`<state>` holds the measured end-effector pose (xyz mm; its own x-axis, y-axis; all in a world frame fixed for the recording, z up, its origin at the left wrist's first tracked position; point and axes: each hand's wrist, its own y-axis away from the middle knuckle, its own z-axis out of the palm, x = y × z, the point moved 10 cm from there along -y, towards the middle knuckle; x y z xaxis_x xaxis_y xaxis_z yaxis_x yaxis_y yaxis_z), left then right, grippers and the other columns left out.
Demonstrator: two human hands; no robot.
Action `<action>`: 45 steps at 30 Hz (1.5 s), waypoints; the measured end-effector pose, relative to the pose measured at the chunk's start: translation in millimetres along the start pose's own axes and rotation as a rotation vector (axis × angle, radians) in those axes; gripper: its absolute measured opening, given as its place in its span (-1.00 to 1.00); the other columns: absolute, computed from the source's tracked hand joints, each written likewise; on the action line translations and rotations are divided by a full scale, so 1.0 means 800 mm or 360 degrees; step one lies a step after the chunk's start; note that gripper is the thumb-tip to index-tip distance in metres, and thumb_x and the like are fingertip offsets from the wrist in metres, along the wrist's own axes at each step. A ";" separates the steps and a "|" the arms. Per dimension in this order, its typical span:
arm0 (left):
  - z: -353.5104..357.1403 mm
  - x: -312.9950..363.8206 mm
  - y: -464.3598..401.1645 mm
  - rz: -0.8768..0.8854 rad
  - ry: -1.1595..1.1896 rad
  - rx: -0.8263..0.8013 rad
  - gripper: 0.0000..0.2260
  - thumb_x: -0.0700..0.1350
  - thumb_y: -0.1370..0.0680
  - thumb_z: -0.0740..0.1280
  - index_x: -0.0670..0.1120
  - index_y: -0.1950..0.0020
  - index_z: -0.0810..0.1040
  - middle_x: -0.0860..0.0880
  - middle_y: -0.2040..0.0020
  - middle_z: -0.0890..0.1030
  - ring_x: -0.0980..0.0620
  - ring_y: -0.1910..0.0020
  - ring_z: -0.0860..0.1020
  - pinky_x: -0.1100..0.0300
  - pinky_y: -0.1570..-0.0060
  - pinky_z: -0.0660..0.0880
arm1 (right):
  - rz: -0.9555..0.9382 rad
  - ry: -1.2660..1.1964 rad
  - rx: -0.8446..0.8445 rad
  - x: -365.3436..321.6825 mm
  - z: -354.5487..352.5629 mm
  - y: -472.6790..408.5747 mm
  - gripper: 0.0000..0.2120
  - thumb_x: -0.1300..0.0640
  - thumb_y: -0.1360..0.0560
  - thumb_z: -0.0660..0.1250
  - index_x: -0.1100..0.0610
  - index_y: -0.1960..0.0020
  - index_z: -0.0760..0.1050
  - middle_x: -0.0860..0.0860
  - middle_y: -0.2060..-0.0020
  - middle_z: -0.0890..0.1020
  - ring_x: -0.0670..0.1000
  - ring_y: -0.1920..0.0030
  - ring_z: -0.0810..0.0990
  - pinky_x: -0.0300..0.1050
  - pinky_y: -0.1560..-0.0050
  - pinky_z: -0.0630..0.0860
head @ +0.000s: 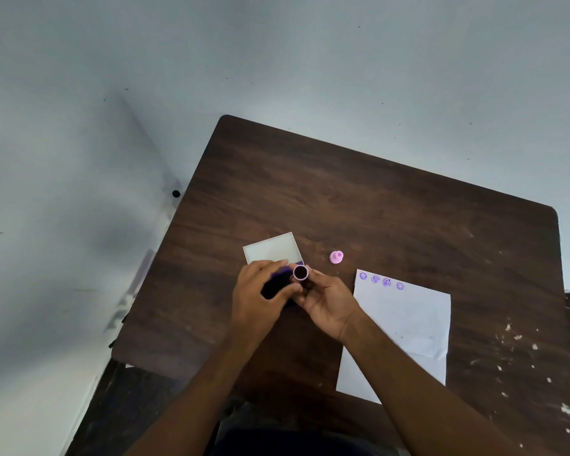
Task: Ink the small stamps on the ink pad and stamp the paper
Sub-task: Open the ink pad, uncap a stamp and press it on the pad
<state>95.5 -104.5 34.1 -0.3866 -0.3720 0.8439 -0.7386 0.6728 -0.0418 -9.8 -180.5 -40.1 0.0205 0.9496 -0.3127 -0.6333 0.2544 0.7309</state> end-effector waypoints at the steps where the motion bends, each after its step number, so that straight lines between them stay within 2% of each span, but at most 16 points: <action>1: 0.007 0.012 0.000 0.0051 0.0009 -0.0038 -0.57 -0.03 -0.35 0.58 -0.05 -0.19 0.64 0.07 -0.08 0.61 0.15 -0.10 0.50 0.37 -0.15 0.40 | 0.0001 -0.0019 -0.0009 0.002 0.001 0.000 -0.69 0.22 -0.60 0.16 0.34 -0.26 0.48 0.19 0.07 0.62 0.02 0.18 0.55 -0.15 0.15 0.52; 5: 0.018 0.022 0.001 0.0050 -0.0027 -0.0076 -0.61 -0.05 -0.36 0.58 -0.06 -0.15 0.65 0.01 -0.04 0.64 0.07 -0.06 0.53 0.46 -0.10 0.37 | 0.0003 -0.0002 -0.0028 0.003 0.001 0.004 -0.71 0.21 -0.61 0.14 0.30 -0.20 0.53 0.18 0.00 0.66 0.10 -0.02 0.61 -0.07 -0.03 0.56; 9: 0.018 0.020 0.002 -0.0015 -0.0053 -0.0047 -0.69 -0.07 -0.37 0.57 -0.10 -0.07 0.68 -0.02 0.01 0.66 0.04 -0.01 0.55 0.51 -0.04 0.35 | -0.0001 0.0037 -0.0024 0.002 -0.002 0.005 -0.70 0.23 -0.61 0.12 0.33 -0.24 0.50 0.21 -0.08 0.61 0.16 -0.17 0.50 0.06 -0.33 0.37; 13: 0.014 0.022 0.003 -0.0021 -0.0096 -0.0046 -0.70 -0.06 -0.37 0.57 -0.11 -0.05 0.68 -0.04 0.02 0.67 0.02 -0.02 0.55 0.49 -0.01 0.34 | 0.0031 0.0020 -0.0015 0.007 -0.003 0.007 -0.71 0.20 -0.61 0.13 0.28 -0.21 0.54 0.21 -0.11 0.62 0.17 -0.18 0.52 0.08 -0.26 0.44; 15: 0.012 0.023 0.003 -0.0023 -0.0086 -0.0029 -0.70 -0.05 -0.37 0.57 -0.11 -0.05 0.68 -0.04 0.03 0.67 0.02 -0.02 0.55 0.44 -0.01 0.37 | 0.0058 -0.0022 -0.0039 0.012 -0.002 0.007 -0.70 0.18 -0.59 0.18 0.28 -0.24 0.53 0.22 -0.15 0.59 0.18 -0.22 0.48 0.09 -0.31 0.40; 18: 0.006 0.024 0.003 -0.0034 -0.0069 0.0013 -0.72 -0.06 -0.36 0.58 -0.11 -0.02 0.69 -0.04 0.05 0.66 0.00 0.00 0.56 0.26 0.01 0.47 | 0.0080 -0.0076 -0.0104 0.017 0.000 0.006 -0.70 0.17 -0.49 0.29 0.26 -0.16 0.61 0.22 -0.11 0.57 0.12 -0.10 0.47 0.08 -0.37 0.29; 20: 0.004 0.023 0.003 -0.0052 -0.0059 0.0027 -0.71 -0.07 -0.36 0.58 -0.12 -0.03 0.69 -0.05 0.04 0.66 -0.01 -0.01 0.57 0.19 0.00 0.51 | 0.0110 -0.0122 -0.0139 0.020 -0.003 0.007 -0.69 0.17 -0.49 0.29 0.24 -0.18 0.61 0.20 -0.05 0.60 0.09 -0.03 0.53 0.06 -0.33 0.35; 23: 0.001 0.019 0.004 -0.0121 0.0021 0.0066 -0.70 -0.05 -0.36 0.57 -0.11 -0.04 0.70 -0.03 0.02 0.67 0.03 -0.02 0.58 0.17 -0.03 0.54 | 0.0149 -0.0177 -0.0208 0.024 -0.004 0.007 -0.73 0.19 -0.54 0.25 0.23 -0.18 0.60 0.15 0.03 0.56 0.04 0.08 0.55 -0.02 -0.09 0.45; 29: 0.001 0.013 0.009 -0.0208 0.0148 0.0124 -0.70 -0.02 -0.35 0.57 -0.04 -0.04 0.68 0.10 0.01 0.62 0.21 -0.02 0.52 0.36 -0.03 0.47 | 0.0146 -0.0209 -0.0289 0.021 -0.005 0.002 -0.73 0.24 -0.52 0.29 0.26 -0.19 0.58 0.13 0.12 0.56 0.00 0.17 0.55 -0.10 0.18 0.53; 32: 0.003 0.006 0.010 -0.0212 0.0164 0.0119 -0.70 -0.03 -0.35 0.57 -0.04 -0.04 0.68 0.11 0.02 0.61 0.20 -0.02 0.52 0.36 -0.03 0.48 | 0.0140 -0.0091 -0.0357 0.017 -0.004 0.000 -0.74 0.22 -0.56 0.27 0.27 -0.20 0.57 0.13 0.11 0.55 -0.02 0.17 0.54 -0.13 0.19 0.52; 36: 0.009 -0.007 0.012 -0.0214 0.0156 0.0065 -0.71 0.01 -0.36 0.56 0.12 -0.05 0.62 0.28 0.03 0.56 0.29 -0.02 0.51 0.45 -0.02 0.44 | 0.0083 0.0155 -0.0439 0.007 -0.004 -0.006 -0.69 0.23 -0.58 0.24 0.35 -0.28 0.46 0.13 0.13 0.59 -0.05 0.18 0.53 -0.17 0.21 0.53; 38: 0.011 -0.022 0.013 -0.0232 0.0083 0.0042 -0.68 0.03 -0.36 0.56 0.09 -0.08 0.63 0.23 -0.01 0.57 0.26 -0.03 0.50 0.34 -0.05 0.49 | -0.0015 0.0425 -0.0340 -0.004 -0.013 -0.014 -0.71 0.23 -0.58 0.26 0.37 -0.24 0.49 0.16 0.13 0.61 -0.03 0.21 0.53 -0.17 0.25 0.51; 39: 0.013 -0.031 0.013 -0.0232 -0.0003 0.0017 -0.63 0.04 -0.36 0.56 0.05 -0.14 0.63 0.15 -0.07 0.60 0.22 -0.07 0.49 0.29 -0.09 0.49 | -0.0110 0.0662 -0.0234 -0.013 -0.019 -0.018 -0.74 0.22 -0.57 0.29 0.34 -0.19 0.54 0.16 0.15 0.62 -0.02 0.23 0.53 -0.17 0.27 0.49; 41: 0.020 -0.054 0.015 -0.0237 -0.0265 -0.0087 -0.45 0.11 -0.34 0.56 0.00 -0.29 0.56 0.00 -0.20 0.59 0.08 -0.18 0.46 0.23 -0.18 0.40 | -0.0425 0.1414 0.0088 -0.041 -0.027 -0.019 -0.83 0.19 -0.55 0.34 0.23 -0.08 0.62 0.08 0.20 0.64 -0.07 0.30 0.52 -0.21 0.27 0.46; 43: 0.027 -0.073 0.019 -0.0236 -0.0530 -0.0210 -0.28 0.20 -0.30 0.55 -0.04 -0.39 0.47 -0.06 -0.29 0.54 -0.04 -0.28 0.44 0.12 -0.24 0.37 | -0.0813 0.2106 0.0360 -0.062 -0.015 -0.012 -0.89 0.18 -0.52 0.38 0.17 -0.02 0.63 0.01 0.18 0.66 -0.13 0.24 0.57 -0.31 0.18 0.48; 45: 0.035 -0.083 0.025 -0.0203 -0.0704 -0.0302 -0.17 0.26 -0.25 0.55 -0.05 -0.42 0.42 -0.09 -0.34 0.51 -0.11 -0.32 0.41 -0.03 -0.27 0.41 | -0.0960 0.2404 0.0397 -0.054 0.001 -0.010 -0.88 0.18 -0.52 0.38 0.18 -0.04 0.61 0.06 0.06 0.66 -0.09 0.12 0.56 -0.32 0.06 0.48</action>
<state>91.0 -84.8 -37.9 -0.5275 -0.6670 0.5263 -0.6977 0.6935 0.1797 -4.6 -223.3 -31.9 -0.6188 -0.2807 -0.7337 -0.6783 0.6621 0.3187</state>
